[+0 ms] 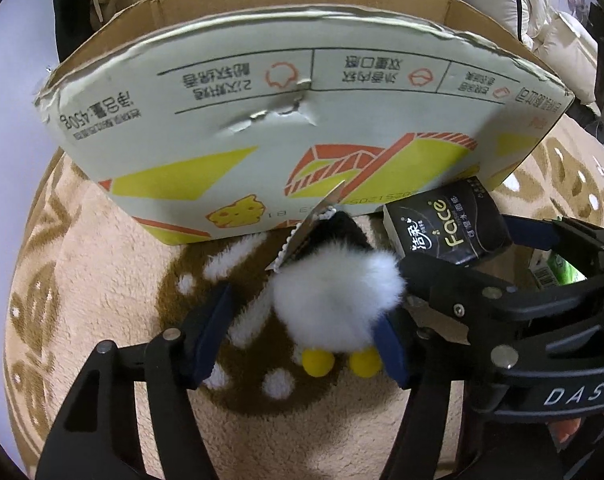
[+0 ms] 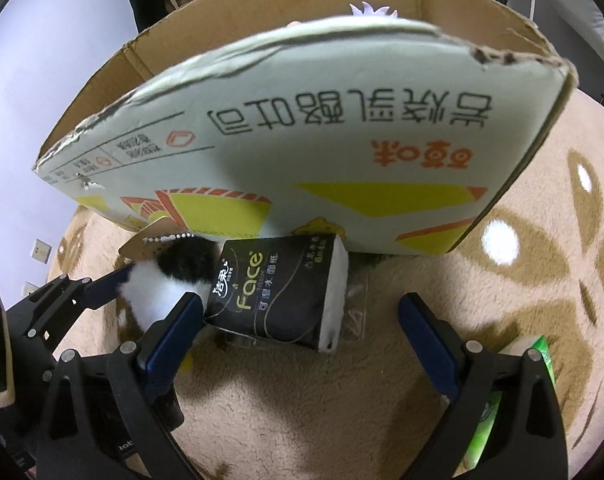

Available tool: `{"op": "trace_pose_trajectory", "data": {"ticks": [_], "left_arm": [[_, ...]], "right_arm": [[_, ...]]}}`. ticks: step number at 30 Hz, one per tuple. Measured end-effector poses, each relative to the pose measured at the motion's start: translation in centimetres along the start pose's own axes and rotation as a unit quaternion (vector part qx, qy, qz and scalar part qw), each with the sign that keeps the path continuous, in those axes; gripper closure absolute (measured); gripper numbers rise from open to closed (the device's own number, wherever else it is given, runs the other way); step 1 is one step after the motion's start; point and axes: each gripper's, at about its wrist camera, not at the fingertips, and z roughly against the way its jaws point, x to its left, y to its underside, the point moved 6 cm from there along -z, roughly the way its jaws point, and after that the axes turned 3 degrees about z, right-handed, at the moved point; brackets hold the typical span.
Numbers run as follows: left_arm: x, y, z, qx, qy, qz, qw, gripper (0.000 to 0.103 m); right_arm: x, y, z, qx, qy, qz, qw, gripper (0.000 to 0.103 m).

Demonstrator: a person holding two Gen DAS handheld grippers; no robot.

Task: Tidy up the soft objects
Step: 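Grasp the white fluffy plush with the left tool while the right tool grasps the black tissue pack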

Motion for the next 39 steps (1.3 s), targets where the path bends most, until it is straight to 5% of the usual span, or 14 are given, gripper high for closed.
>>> {"op": "trace_pose_trajectory", "data": {"ticks": [12, 21, 26, 37, 39], "left_arm": [[0.3, 0.7, 0.1, -0.007, -0.002, -0.003, 1.0000, 0.045], [0.6, 1.1, 0.0, -0.004, -0.004, -0.004, 1.0000, 0.061], [-0.2, 1.7, 0.2, 0.017, 0.010, -0.012, 0.9997, 0.081], [0.9, 1.5, 0.3, 0.016, 0.034, 0.008, 0.9993, 0.079], [1.0, 1.4, 0.2, 0.015, 0.034, 0.008, 0.9993, 0.078]], "right_arm": [[-0.9, 0.0, 0.0, 0.003, 0.010, -0.015, 1.000, 0.001], [-0.1, 0.2, 0.0, 0.009, 0.002, 0.012, 1.000, 0.015], [0.5, 0.5, 0.1, 0.012, 0.012, 0.023, 1.000, 0.024], [0.1, 0.7, 1.0, -0.004, 0.026, 0.011, 1.000, 0.024], [-0.2, 0.7, 1.2, -0.004, 0.020, 0.010, 1.000, 0.035]]}}
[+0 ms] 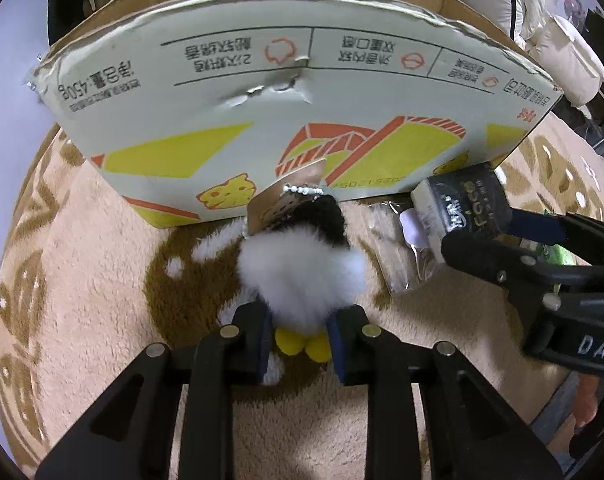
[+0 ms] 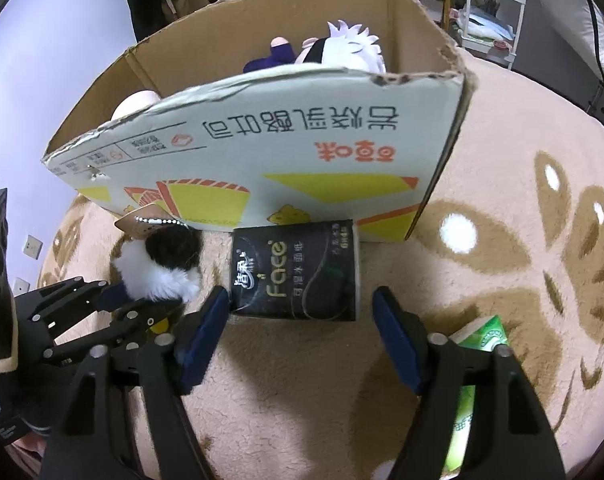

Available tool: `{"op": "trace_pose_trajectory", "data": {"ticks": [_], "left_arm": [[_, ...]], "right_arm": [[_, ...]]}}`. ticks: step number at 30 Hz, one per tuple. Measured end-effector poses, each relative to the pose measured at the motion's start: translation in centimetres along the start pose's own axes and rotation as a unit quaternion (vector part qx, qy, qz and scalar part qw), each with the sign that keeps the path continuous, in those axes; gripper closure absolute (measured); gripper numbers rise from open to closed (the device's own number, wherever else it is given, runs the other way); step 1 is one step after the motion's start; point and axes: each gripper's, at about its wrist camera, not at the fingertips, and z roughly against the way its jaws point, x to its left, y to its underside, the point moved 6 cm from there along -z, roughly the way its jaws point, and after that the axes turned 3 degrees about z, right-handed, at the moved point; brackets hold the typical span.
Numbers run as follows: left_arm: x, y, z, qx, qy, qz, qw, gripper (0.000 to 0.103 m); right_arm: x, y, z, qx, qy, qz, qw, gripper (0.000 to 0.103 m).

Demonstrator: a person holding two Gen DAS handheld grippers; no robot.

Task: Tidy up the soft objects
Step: 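Grasp the white fluffy plush with the left tool while the right tool grasps the black tissue pack, then lift the white plush with the left tool while the right tool carries the black tissue pack over the box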

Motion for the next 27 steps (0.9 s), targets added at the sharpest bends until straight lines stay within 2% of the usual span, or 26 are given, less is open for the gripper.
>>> {"op": "trace_pose_trajectory", "data": {"ticks": [7, 12, 14, 27], "left_arm": [[0.8, -1.0, -1.5, -0.001, 0.007, 0.003, 1.0000, 0.076], [0.8, -1.6, -2.2, 0.000, 0.012, 0.008, 0.9999, 0.075], [0.6, -1.8, -2.2, -0.007, 0.007, -0.003, 0.9999, 0.081], [0.3, -1.1, -0.6, -0.023, -0.006, -0.025, 0.9994, 0.084]], "right_arm": [[-2.4, 0.3, 1.7, 0.000, -0.004, -0.009, 1.000, 0.035], [-2.3, 0.6, 1.6, 0.001, -0.008, -0.012, 1.000, 0.035], [-2.1, 0.7, 1.6, 0.001, -0.007, -0.011, 1.000, 0.035], [-2.4, 0.9, 2.5, -0.011, -0.012, -0.025, 1.000, 0.035]]}}
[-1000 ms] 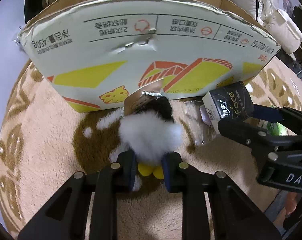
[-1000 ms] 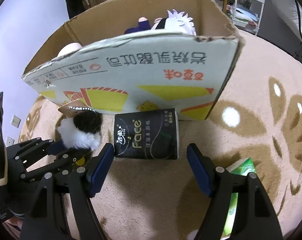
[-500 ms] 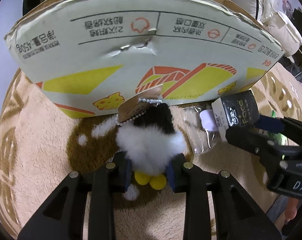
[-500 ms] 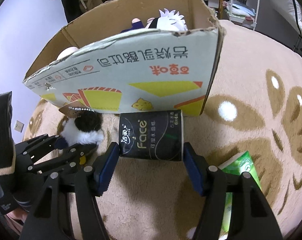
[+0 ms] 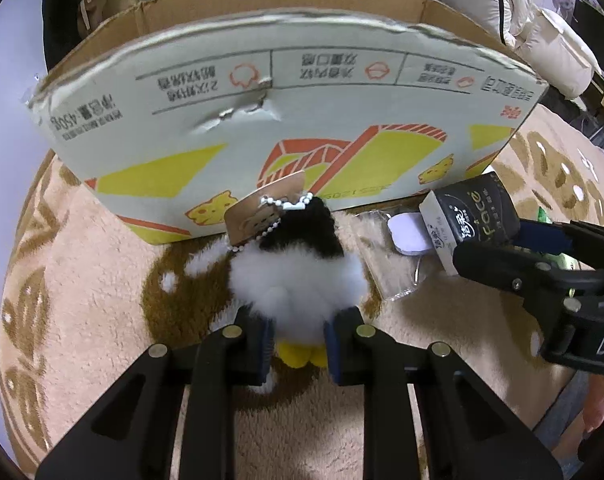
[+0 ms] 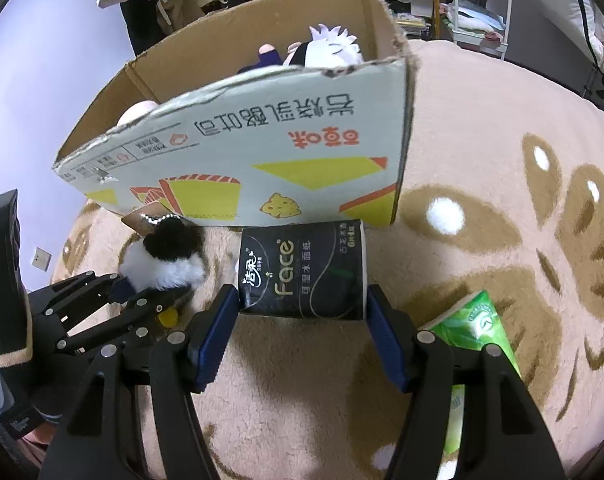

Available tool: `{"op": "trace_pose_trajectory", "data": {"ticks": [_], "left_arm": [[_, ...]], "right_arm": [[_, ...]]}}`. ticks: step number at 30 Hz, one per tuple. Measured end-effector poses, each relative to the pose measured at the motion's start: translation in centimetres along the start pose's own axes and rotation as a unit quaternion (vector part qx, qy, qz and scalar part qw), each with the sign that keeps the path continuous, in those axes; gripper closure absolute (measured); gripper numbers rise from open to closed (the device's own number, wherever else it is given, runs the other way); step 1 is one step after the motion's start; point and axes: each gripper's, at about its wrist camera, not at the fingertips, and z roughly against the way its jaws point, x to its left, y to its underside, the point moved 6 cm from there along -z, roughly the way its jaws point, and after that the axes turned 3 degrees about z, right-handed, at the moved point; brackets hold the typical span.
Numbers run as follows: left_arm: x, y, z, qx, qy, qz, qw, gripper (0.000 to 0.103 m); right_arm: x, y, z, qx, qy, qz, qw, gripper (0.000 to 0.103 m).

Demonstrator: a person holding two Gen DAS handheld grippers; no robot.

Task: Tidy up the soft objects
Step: 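Lift the white plush with the left tool while the right tool carries the black tissue pack over the box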

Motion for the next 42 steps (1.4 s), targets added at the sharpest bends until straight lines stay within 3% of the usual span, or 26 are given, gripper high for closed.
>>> {"op": "trace_pose_trajectory", "data": {"ticks": [2, 7, 15, 20, 21, 22, 23, 29, 31, 34, 37, 42], "left_arm": [[-0.4, 0.7, 0.3, 0.006, 0.009, -0.003, 0.9999, 0.091], [-1.2, 1.6, 1.2, 0.012, 0.015, -0.010, 0.9998, 0.092], [-1.3, 2.3, 3.7, -0.012, 0.027, -0.013, 0.9995, 0.093], [-1.3, 2.3, 5.6, -0.040, 0.016, -0.023, 0.9988, 0.093], [-1.3, 2.1, 6.1, -0.047, 0.009, -0.027, 0.9985, 0.093], [-1.2, 1.7, 6.4, -0.052, 0.003, -0.027, 0.9983, 0.093], [-1.1, 1.7, 6.5, -0.054, -0.001, -0.027, 0.9982, 0.093], [-0.4, 0.9, 6.7, -0.054, -0.004, -0.012, 0.9985, 0.092], [-0.3, 0.9, 6.8, -0.056, -0.005, -0.009, 0.9984, 0.092], [-0.2, 0.8, 6.9, -0.061, -0.007, -0.008, 0.9981, 0.092], [0.0, 0.7, 7.3, -0.068, -0.009, -0.005, 0.9977, 0.092], [0.1, 0.6, 8.4, -0.083, -0.009, -0.003, 0.9965, 0.092]], "right_arm": [[-0.2, -0.1, 0.5, -0.006, -0.005, -0.005, 1.000, 0.035], [-0.5, -0.1, 1.5, -0.016, -0.012, -0.010, 1.000, 0.035], [-0.4, 0.0, 2.5, -0.026, -0.018, -0.014, 0.999, 0.035], [-0.3, -0.1, 3.5, -0.035, -0.024, -0.012, 0.999, 0.047], [-0.3, -0.1, 3.7, -0.037, -0.027, -0.010, 0.999, 0.054], [-0.2, -0.1, 3.7, -0.035, -0.033, -0.007, 0.999, 0.069], [-0.2, 0.0, 3.5, -0.029, -0.037, -0.008, 0.999, 0.072], [-0.6, 0.6, 1.9, 0.002, -0.050, -0.028, 0.998, 0.071], [-0.5, 0.7, 2.1, 0.000, -0.048, -0.021, 0.999, 0.065], [-0.4, 1.1, 2.5, 0.005, -0.053, -0.017, 0.998, 0.042], [-0.3, 1.5, 2.1, 0.018, -0.053, -0.015, 0.998, 0.038], [0.4, 2.3, 1.1, 0.045, -0.039, 0.006, 0.998, 0.021]]}}
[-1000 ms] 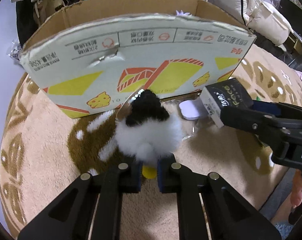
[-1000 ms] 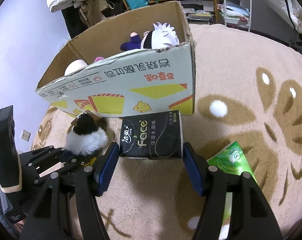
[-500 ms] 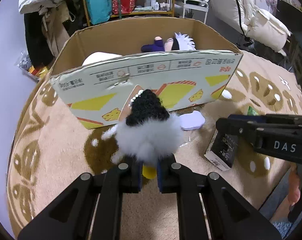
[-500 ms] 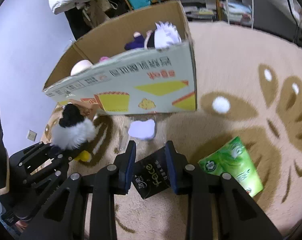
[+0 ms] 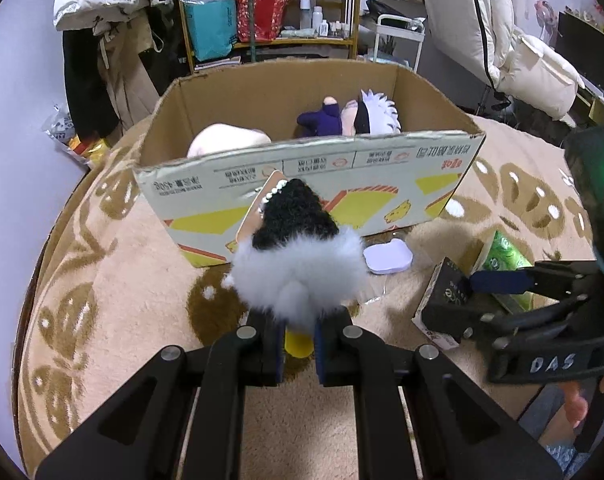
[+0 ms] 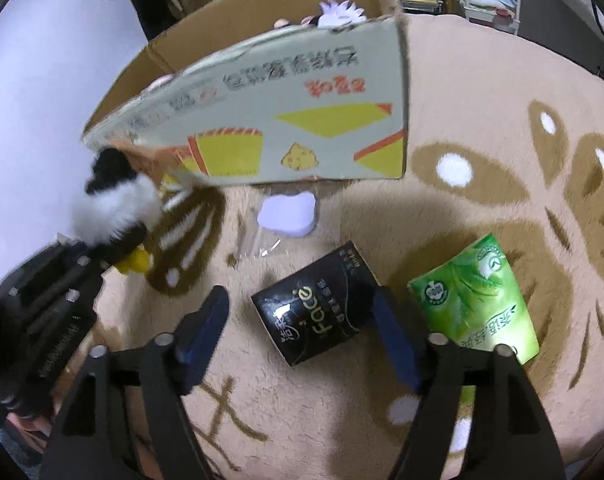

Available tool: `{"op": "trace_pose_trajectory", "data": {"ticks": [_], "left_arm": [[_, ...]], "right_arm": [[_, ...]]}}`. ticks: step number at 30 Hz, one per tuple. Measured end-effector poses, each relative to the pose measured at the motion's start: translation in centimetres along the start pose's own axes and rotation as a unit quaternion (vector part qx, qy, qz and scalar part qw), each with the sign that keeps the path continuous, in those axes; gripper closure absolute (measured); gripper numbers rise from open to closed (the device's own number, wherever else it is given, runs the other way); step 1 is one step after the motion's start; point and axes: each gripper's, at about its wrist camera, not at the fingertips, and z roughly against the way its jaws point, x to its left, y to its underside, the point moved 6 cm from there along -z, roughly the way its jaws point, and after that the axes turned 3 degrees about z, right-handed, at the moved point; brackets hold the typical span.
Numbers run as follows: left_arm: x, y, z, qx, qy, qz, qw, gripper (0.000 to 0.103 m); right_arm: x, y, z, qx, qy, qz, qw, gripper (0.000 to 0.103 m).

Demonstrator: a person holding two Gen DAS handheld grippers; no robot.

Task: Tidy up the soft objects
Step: 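Lift the white plush with the left tool while the right tool carries the black tissue pack over the box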

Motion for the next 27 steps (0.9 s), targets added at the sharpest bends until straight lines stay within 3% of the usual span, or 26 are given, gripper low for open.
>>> {"op": "trace_pose_trajectory", "data": {"ticks": [4, 12, 16, 27], "left_arm": [[0.2, -0.3, 0.8, -0.012, -0.001, 0.004, 0.9999, 0.092], [0.2, -0.6, 1.1, -0.020, -0.004, 0.008, 0.9998, 0.092], [0.2, -0.6, 1.3, -0.025, -0.005, 0.009, 0.9996, 0.092], [0.2, -1.1, 2.8, -0.056, -0.014, 0.011, 0.9983, 0.092]], "right_arm": [[0.2, 0.4, -0.5, 0.010, 0.015, 0.014, 1.000, 0.014], [-1.5, 1.0, -2.4, 0.042, 0.043, -0.001, 0.998, 0.014], [-1.7, 0.9, -2.3, 0.032, 0.059, 0.008, 0.998, 0.021], [-1.7, 0.0, -0.2, 0.000, 0.045, 0.000, 0.999, 0.023]]}}
